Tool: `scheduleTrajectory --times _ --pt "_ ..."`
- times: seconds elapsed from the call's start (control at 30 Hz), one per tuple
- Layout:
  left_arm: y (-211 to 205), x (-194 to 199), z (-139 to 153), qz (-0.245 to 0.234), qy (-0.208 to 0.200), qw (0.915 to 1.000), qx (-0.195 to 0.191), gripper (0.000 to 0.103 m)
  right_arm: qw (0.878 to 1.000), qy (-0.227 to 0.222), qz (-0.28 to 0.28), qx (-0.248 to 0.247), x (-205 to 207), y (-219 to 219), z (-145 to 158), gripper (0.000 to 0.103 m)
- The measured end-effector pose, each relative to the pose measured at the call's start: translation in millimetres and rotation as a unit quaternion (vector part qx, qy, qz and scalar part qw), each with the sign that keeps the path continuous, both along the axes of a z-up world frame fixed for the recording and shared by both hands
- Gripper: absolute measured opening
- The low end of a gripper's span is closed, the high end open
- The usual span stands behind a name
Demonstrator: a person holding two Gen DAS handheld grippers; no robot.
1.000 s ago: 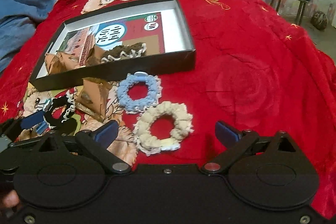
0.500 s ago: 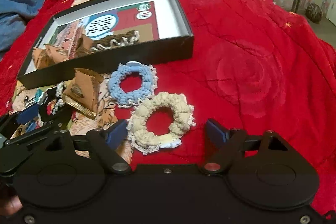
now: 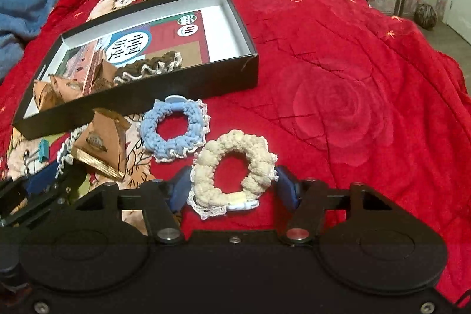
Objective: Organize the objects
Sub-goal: 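Grasp the cream scrunchie with the right gripper while the left gripper grasps the black-and-white scrunchie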
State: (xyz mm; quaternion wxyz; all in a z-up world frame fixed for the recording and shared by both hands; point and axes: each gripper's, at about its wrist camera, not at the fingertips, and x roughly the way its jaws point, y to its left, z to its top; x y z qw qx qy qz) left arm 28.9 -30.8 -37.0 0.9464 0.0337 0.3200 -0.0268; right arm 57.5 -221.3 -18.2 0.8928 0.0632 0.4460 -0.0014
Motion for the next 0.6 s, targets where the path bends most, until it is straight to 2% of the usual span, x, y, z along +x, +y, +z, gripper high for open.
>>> scheduleTrajectory --times 0.07,0.23,0.3,0.6 --pt "0.3 -0.7 0.7 0.004 0.001 1.0 -0.001 0.022 1.0 -0.003 -0.004 0.004 1.0 -0.6 0.0 0.056" --pt "0.0 -2.3 1.9 0.009 -0.001 1.0 0.002 0.021 1.0 -0.01 -0.012 0.016 0.4 -2.2 0.6 0.032" --pt "-0.2 -2.7 2.2 0.011 -0.001 0.9999 0.001 0.021 1.0 -0.011 -0.013 0.02 0.5 -3.1 1.2 0.026" --pt "-0.1 -4.3 3.8 0.014 -0.004 0.9999 0.002 0.021 0.999 -0.02 -0.007 0.036 -1.5 -2.4 4.3 0.019"
